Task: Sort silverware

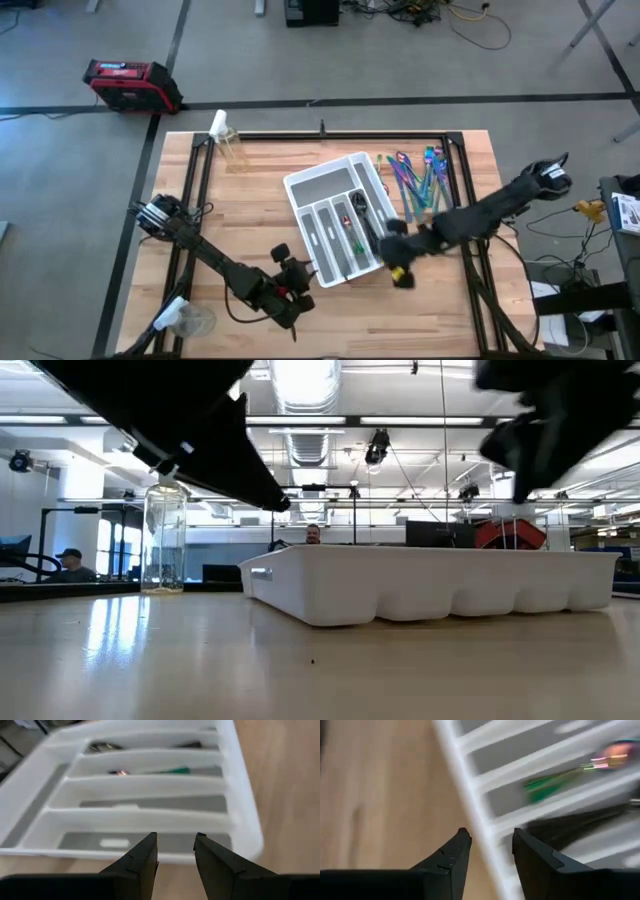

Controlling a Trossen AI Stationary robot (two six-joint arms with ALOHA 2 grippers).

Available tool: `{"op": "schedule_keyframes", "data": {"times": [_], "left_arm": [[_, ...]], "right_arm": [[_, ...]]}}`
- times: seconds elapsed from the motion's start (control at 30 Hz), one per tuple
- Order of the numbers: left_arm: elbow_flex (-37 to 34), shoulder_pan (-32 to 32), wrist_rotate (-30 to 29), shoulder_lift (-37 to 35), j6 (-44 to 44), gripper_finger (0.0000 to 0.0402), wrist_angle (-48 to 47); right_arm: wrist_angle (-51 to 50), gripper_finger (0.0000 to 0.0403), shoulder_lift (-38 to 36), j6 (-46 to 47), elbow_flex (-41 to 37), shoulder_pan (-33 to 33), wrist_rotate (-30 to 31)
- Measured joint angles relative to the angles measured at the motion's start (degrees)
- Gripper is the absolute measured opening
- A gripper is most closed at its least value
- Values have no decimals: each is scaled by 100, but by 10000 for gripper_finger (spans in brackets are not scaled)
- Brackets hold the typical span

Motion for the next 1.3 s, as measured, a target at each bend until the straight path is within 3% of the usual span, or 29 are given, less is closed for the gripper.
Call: {"op": "schedule_keyframes", "data": {"times": [0.17, 0.33, 0.47, 0.63, 0.87, 1.0, 1.17, 1.3], "left_arm": [[0, 0, -460, 0, 183, 118, 477], [0, 0, -631, 0, 548, 118, 898], [9, -4, -629, 0, 665, 118, 963], [24, -13, -624, 0, 669, 118, 985], [26, -11, -627, 0, 732, 118, 971], [28, -7, -627, 2, 732, 118, 963], [31, -13, -624, 2, 664, 118, 956], [31, -11, -628, 2, 597, 118, 956]], "right_arm": [[-172, 106, 128, 41, -211, 1047, -1], [-338, 82, 372, 107, -579, 1356, 355], [-805, 62, 617, -52, -747, 1141, 971], [-784, 44, 884, -951, -769, 581, 1637], [1530, 37, 1272, -2951, -733, -443, 2013], [2851, 45, 1419, -3577, -719, -924, 2102], [2529, 60, 1254, -3258, -592, -1075, 2107], [1627, 74, 759, -2260, -592, -970, 2113]]}}
